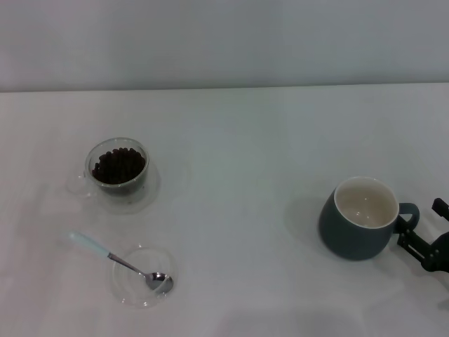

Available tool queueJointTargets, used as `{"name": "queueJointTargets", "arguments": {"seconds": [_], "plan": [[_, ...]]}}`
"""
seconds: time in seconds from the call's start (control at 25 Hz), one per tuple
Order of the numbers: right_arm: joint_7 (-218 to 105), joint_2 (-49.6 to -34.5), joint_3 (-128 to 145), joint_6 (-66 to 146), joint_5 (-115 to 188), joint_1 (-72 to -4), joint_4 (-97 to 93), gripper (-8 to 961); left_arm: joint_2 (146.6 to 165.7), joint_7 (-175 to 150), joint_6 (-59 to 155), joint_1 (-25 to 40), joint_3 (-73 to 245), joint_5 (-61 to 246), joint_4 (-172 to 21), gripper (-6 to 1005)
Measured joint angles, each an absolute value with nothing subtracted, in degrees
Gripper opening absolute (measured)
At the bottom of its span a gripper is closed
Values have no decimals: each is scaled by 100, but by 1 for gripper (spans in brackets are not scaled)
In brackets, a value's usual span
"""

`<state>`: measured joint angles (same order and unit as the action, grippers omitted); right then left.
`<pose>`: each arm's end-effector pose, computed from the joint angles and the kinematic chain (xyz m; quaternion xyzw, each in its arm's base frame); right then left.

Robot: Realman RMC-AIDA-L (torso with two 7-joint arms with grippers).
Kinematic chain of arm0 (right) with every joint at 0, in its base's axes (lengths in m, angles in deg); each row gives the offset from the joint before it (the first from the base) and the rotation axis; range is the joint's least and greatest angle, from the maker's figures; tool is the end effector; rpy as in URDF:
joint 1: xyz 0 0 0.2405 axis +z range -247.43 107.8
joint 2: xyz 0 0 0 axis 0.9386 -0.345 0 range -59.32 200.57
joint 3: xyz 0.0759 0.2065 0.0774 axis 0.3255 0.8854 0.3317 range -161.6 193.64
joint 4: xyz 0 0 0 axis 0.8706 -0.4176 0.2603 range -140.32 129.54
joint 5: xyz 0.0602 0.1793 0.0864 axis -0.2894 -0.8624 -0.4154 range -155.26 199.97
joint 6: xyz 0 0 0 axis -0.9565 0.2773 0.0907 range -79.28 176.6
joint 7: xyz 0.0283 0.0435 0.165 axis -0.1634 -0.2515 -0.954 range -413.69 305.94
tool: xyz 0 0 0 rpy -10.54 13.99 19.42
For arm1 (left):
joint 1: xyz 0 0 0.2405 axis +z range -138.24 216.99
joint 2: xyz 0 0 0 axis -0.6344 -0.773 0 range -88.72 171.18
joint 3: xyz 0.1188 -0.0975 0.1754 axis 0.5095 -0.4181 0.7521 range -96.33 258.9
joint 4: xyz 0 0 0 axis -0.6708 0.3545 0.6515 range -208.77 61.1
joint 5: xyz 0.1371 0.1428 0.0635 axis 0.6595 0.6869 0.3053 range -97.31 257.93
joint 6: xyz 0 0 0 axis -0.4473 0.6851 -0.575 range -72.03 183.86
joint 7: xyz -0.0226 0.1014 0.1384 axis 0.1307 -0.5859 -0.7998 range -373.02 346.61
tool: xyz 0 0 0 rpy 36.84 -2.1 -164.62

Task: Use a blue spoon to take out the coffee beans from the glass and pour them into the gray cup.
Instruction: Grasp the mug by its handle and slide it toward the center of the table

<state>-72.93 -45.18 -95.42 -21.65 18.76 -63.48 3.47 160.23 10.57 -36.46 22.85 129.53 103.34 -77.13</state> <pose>0.3728 0.2340 -0.0223 -0.7754 0.2763 0.2280 0.5201 -0.3362 0.2794 0.0898 -0.5478 -0.1947 -0.4281 0.6919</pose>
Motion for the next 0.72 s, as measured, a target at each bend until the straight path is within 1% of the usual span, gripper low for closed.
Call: {"name": "queueJointTargets", "arguments": {"seconds": [0.2,0.44,0.72], "plan": [[-7281,-4519,-9542,-2156,1875,-6342,348,810,16023,1041,-3646,2285,12953,10334,-7693,818],[-7279,-4527,-9542,-2128,1875,-6337,351,619,16013,1039,-3646,2285,12953,10334,-7695,818],[-7278,-4538,-9542,-2088,1826,-6329,360,532,16014,1030,-3618,2285,12953,10333,-7712,819]]}}
